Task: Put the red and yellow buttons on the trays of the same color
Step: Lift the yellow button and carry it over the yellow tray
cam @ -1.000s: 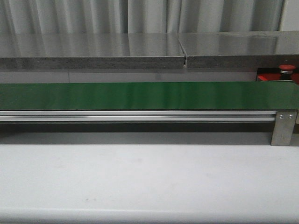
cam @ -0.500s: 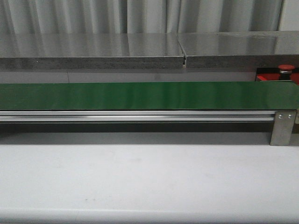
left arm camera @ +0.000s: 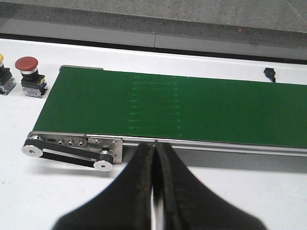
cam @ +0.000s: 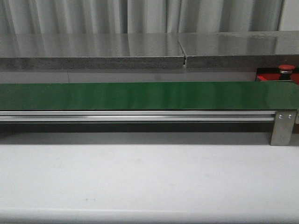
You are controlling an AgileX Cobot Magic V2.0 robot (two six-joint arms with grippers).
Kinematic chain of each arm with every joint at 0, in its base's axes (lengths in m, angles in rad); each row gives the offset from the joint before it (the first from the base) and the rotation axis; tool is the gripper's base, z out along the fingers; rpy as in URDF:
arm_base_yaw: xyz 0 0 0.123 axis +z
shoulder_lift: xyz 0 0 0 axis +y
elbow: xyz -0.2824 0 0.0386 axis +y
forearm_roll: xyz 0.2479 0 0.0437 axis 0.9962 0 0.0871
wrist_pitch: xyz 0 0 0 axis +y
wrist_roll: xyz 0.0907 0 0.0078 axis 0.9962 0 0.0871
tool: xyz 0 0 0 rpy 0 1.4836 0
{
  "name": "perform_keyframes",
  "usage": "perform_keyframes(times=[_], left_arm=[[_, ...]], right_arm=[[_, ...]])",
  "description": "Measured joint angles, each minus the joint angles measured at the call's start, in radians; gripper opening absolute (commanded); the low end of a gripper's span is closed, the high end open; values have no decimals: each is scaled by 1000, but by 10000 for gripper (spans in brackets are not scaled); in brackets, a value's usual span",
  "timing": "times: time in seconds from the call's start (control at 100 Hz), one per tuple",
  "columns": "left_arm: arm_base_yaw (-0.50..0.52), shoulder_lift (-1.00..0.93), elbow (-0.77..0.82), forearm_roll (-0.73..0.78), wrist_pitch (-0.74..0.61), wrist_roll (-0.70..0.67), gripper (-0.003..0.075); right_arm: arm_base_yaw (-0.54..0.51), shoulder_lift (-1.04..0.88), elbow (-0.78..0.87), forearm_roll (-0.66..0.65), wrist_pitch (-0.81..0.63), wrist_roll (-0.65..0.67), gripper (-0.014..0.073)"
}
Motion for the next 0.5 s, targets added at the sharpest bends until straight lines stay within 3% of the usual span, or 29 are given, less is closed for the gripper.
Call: perform_keyframes(times=[0.5], left_arm=[[0, 0, 0, 0, 0, 0, -20]], right_arm=[[0, 40, 120, 131, -89, -89, 179]])
